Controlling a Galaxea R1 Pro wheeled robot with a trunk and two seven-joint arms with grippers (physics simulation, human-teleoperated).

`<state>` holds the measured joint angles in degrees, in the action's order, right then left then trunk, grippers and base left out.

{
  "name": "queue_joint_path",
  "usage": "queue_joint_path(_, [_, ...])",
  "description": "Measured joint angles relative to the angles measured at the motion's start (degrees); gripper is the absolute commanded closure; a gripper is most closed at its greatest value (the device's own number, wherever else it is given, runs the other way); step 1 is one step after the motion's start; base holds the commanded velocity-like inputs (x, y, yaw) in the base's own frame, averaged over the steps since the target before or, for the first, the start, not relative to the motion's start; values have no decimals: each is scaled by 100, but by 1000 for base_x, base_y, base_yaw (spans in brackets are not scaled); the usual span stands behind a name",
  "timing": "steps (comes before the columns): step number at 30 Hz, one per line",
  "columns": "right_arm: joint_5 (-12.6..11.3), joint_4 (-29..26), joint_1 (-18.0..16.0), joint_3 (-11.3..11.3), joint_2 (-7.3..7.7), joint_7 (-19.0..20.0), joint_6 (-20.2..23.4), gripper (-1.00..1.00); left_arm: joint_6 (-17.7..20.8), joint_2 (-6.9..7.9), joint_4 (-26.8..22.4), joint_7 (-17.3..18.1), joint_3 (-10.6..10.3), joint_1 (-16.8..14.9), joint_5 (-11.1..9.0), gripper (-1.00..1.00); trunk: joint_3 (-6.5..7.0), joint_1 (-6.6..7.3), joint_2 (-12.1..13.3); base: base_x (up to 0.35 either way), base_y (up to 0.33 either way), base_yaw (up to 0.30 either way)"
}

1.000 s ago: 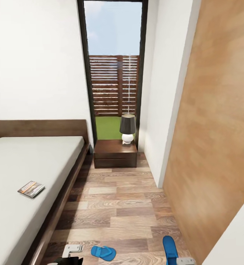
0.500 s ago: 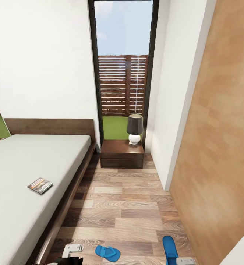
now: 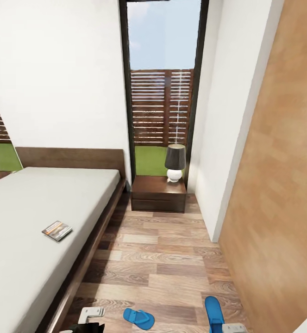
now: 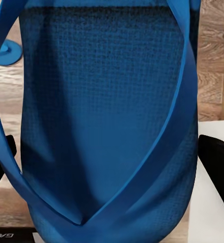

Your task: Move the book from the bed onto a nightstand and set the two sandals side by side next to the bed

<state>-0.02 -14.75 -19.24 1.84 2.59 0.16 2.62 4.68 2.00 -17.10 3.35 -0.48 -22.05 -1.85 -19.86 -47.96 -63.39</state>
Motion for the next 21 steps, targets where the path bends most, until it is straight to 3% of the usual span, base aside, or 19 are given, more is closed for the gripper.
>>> queue_joint_path(21, [1, 0, 0, 0, -1, 0, 0, 100, -4, 0, -5, -1, 0, 0, -2, -100, 0, 0, 0, 30, -11, 59])
